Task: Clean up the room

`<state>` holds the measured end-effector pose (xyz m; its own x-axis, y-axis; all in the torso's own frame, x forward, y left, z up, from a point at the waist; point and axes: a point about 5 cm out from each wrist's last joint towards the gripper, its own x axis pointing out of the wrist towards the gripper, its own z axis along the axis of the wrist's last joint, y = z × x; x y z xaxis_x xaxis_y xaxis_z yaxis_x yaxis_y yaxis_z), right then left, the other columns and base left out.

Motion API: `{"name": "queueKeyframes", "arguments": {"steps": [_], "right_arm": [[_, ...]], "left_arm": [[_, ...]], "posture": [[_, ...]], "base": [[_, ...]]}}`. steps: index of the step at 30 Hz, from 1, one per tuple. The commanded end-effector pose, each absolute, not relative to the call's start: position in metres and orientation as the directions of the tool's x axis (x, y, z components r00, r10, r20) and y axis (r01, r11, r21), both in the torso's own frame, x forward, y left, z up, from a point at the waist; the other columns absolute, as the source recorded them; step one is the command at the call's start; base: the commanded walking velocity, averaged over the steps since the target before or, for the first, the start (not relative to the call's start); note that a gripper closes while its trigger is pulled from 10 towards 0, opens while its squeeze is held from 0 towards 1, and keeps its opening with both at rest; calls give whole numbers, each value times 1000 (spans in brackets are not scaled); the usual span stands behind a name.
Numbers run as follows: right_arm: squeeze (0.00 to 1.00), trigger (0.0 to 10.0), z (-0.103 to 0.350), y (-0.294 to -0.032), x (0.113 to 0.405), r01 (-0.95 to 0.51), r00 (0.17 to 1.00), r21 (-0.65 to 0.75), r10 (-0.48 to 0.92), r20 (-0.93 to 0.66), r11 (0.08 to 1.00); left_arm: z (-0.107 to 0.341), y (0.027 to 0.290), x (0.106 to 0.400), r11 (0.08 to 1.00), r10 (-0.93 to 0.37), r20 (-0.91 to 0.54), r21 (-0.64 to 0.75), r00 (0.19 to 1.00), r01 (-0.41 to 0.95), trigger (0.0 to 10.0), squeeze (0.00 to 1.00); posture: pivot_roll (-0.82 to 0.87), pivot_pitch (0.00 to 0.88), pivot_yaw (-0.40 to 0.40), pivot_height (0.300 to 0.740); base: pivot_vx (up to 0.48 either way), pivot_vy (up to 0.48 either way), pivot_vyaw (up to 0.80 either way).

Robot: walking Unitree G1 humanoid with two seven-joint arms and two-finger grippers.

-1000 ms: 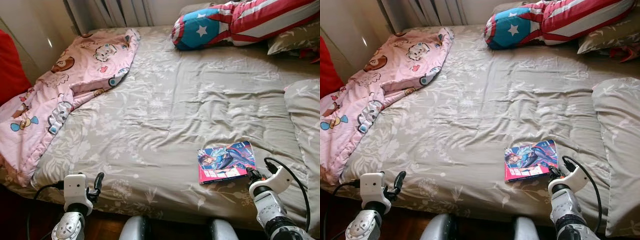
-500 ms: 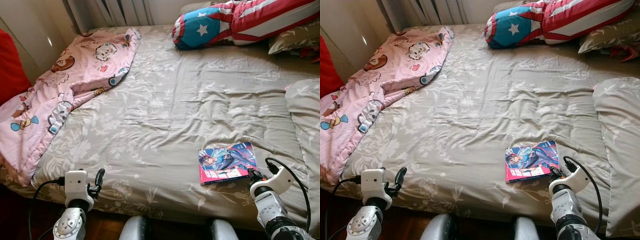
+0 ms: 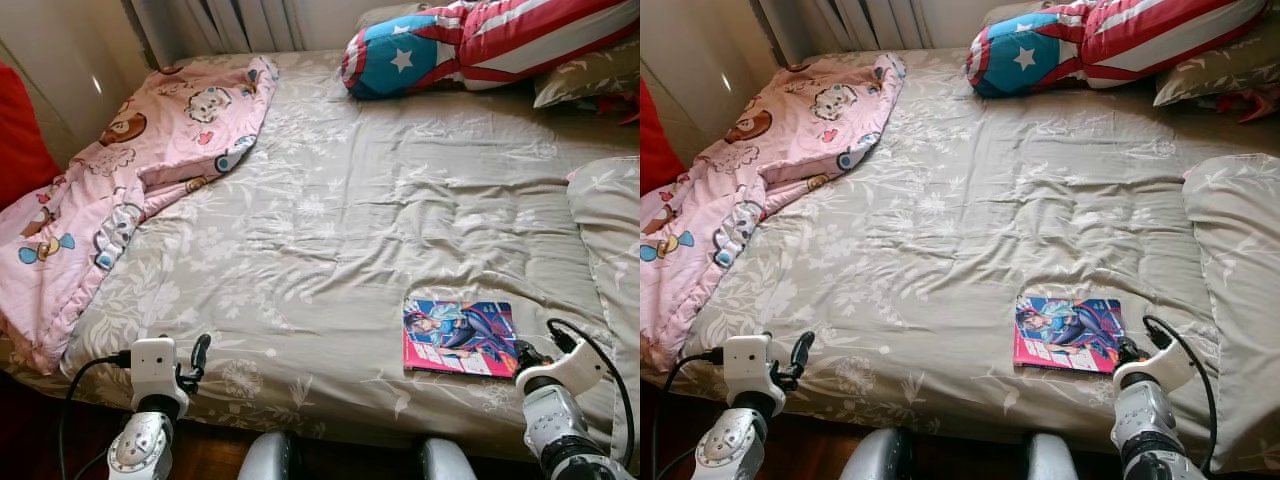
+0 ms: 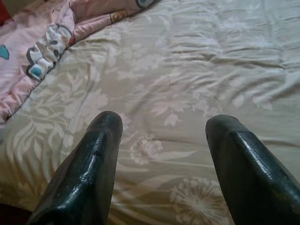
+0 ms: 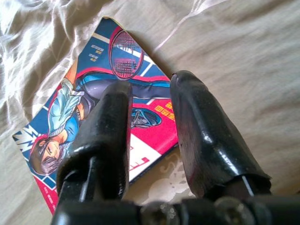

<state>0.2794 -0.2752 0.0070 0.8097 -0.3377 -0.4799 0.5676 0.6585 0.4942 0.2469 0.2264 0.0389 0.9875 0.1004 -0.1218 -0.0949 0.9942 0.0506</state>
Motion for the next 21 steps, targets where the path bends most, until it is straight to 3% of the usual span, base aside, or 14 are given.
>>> {"name": "queueKeyframes", "arguments": {"steps": [1, 6, 9, 12, 21], "right_arm": [[0, 10000, -2, -272, 271, 584, 792, 468, -339, -508, 663], [0, 10000, -5, -270, 268, 579, 790, 446, -336, -513, 682], [0, 10000, -9, -262, 267, 529, 806, 388, -303, -508, 755], [0, 10000, -10, -259, 266, 517, 809, 376, -296, -508, 768], [0, 10000, -35, -224, 245, 364, 810, 218, -193, -553, 905]], "left_arm": [[34, 225, 246, 993, 106, -141, 61, 984, -98, 10000, 0], [32, 222, 248, 994, 107, -145, 53, 984, -101, 10000, 0], [25, 220, 248, 993, 118, -170, 36, 978, -113, 10000, 0], [22, 219, 248, 993, 121, -183, 32, 976, -117, 10000, 0], [-25, 205, 235, 988, 135, -402, -9, 906, -152, 10000, 0]], "posture": [[-66, 125, 102, 640], [-74, 120, 93, 640], [-85, 101, 80, 640], [-92, 92, 73, 640], [-149, 0, 29, 640]], "base": [[0, 0, 0], [0, 0, 0], [0, 0, 0], [0, 0, 0], [0, 0, 0]]}}
